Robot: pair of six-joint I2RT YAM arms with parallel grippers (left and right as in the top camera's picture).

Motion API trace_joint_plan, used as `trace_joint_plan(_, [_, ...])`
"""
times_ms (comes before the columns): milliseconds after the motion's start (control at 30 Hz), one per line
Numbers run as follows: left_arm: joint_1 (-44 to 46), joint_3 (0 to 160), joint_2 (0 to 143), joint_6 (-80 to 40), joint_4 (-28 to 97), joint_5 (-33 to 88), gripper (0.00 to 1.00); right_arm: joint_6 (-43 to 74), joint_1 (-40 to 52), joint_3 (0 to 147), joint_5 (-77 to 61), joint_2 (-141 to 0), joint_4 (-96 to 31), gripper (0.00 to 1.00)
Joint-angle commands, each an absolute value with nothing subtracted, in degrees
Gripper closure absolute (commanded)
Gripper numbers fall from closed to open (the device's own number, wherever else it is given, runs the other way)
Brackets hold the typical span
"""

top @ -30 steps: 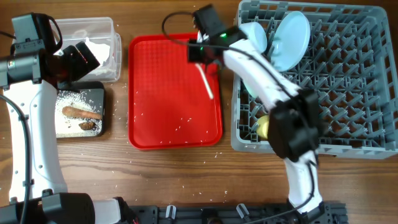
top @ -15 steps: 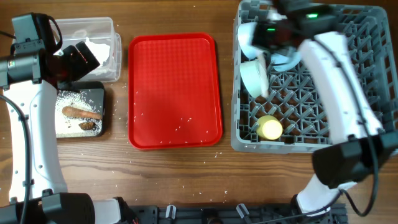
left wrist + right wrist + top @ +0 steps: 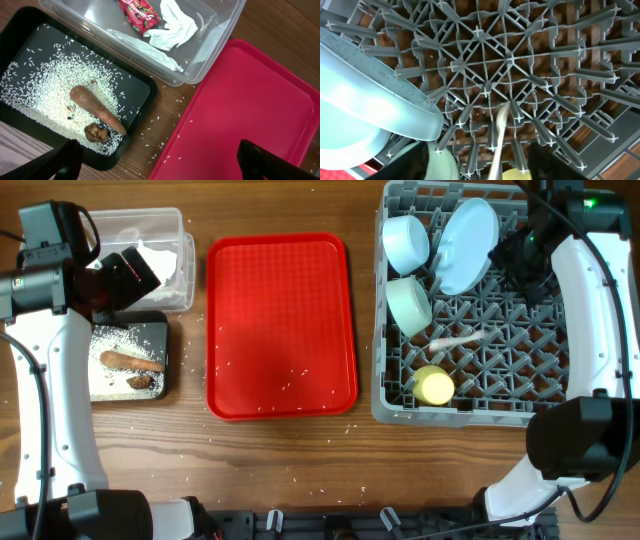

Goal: Sort waste into correct bins and load items into the dishwasher rack

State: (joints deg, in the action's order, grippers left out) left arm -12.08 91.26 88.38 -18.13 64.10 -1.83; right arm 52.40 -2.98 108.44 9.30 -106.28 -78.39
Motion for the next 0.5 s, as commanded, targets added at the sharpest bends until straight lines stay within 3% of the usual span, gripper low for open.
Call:
trace_joint_plan(0, [-12.27, 92.16, 88.07, -18.44, 63.96, -2.20, 0.00, 47.75, -2.81, 108.09, 8.62, -104.75, -78.35, 0.33])
trace_joint_plan(100, [-12.29, 92.16, 88.07, -18.46, 63.96, -2.20, 0.00, 40.03, -2.72, 108.09, 5.10, -101.67, -78.59, 0.41])
trace_joint_plan(133, [-12.29, 92.16, 88.07, -18.44, 63.96, -2.20, 0.00, 36.14, -2.44, 108.09, 3.90, -99.74, -78.98, 0.50])
trace_joint_plan(200, [-12.27, 92.16, 88.07, -18.44, 63.96, -2.20, 0.00, 24.69, -0.75, 108.09, 1.23, -94.61, -80.25, 0.50])
trace_joint_plan(233, [-12.29, 92.16, 88.07, -18.44, 63.99, -2.20, 0.00, 17.45, 0.84, 108.09, 0.01, -91.90, -81.58, 0.43])
trace_joint_plan(267, [-12.27, 92.16, 88.07, -18.44, 63.99, -2.20, 0.00, 14.41, 2.00, 108.09, -0.14, -90.30, -82.78, 0.26])
trace_joint_plan(300, [-12.27, 92.16, 88.07, -18.46, 63.96, -2.20, 0.00, 11.03, 4.51, 108.09, -0.05, -87.42, -85.12, 0.00])
trace_joint_plan(333, [-12.27, 92.16, 88.07, -18.46, 63.96, -2.20, 0.00, 8.69, 7.29, 108.09, -0.08, -84.66, -87.77, 0.00])
trace_joint_plan(467, [-12.27, 92.16, 88.07, -18.46, 63.96, -2.20, 0.00, 20.86, 15.40, 108.09, -0.12, -76.20, -91.83, 0.00])
